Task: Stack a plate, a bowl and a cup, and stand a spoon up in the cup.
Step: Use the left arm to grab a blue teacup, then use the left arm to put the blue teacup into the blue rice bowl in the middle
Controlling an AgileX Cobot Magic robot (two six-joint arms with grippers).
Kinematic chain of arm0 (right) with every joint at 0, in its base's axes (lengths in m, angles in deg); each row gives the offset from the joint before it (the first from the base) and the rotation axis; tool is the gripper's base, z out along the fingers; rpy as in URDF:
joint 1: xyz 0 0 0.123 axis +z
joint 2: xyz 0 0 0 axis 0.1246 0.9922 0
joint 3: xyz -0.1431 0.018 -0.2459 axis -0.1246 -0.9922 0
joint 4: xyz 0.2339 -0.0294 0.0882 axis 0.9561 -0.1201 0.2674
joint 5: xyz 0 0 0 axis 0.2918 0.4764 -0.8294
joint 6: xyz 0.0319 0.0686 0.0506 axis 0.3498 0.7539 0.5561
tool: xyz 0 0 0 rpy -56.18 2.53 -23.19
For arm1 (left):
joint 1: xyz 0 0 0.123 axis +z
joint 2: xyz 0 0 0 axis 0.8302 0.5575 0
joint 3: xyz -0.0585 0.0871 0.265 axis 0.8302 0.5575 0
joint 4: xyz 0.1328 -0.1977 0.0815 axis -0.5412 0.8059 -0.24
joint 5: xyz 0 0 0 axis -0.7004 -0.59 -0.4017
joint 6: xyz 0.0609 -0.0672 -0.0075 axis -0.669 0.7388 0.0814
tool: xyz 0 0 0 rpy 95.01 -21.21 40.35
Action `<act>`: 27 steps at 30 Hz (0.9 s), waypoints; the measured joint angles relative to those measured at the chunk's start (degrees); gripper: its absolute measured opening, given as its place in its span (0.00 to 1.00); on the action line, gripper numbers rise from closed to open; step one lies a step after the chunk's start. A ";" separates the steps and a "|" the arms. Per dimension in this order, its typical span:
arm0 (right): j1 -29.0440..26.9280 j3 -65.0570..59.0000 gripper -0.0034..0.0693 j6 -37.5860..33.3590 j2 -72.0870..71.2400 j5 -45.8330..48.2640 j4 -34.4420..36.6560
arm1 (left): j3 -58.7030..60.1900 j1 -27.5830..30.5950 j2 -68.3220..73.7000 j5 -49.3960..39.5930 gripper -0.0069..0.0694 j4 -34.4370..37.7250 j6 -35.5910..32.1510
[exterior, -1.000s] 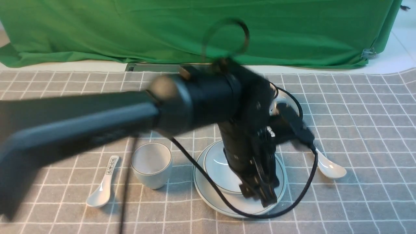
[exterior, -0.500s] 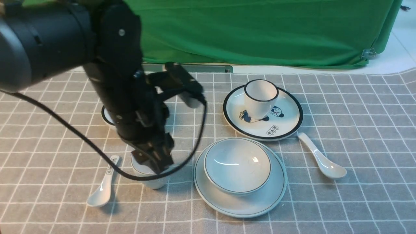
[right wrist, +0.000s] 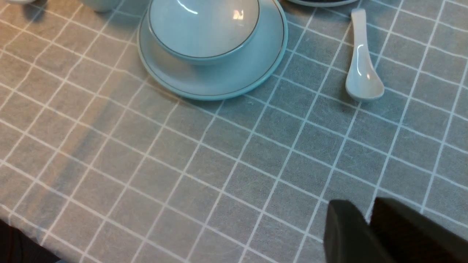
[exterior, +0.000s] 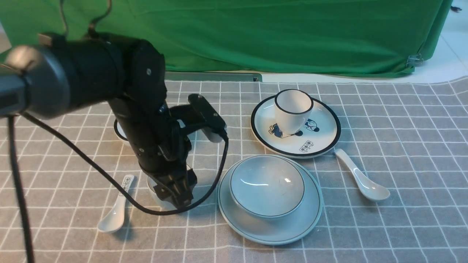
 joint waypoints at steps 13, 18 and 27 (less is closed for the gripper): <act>0.00 0.00 0.24 0.00 0.00 0.12 0.20 | -1.52 -0.51 4.23 -2.52 0.14 -2.35 1.52; 0.00 0.00 0.24 -0.05 0.00 0.17 0.20 | -10.46 -5.57 0.24 -4.33 0.14 -1.95 3.03; 0.00 0.00 0.24 -0.05 0.00 0.14 0.20 | -25.20 -15.86 9.88 -6.44 0.14 -0.17 3.04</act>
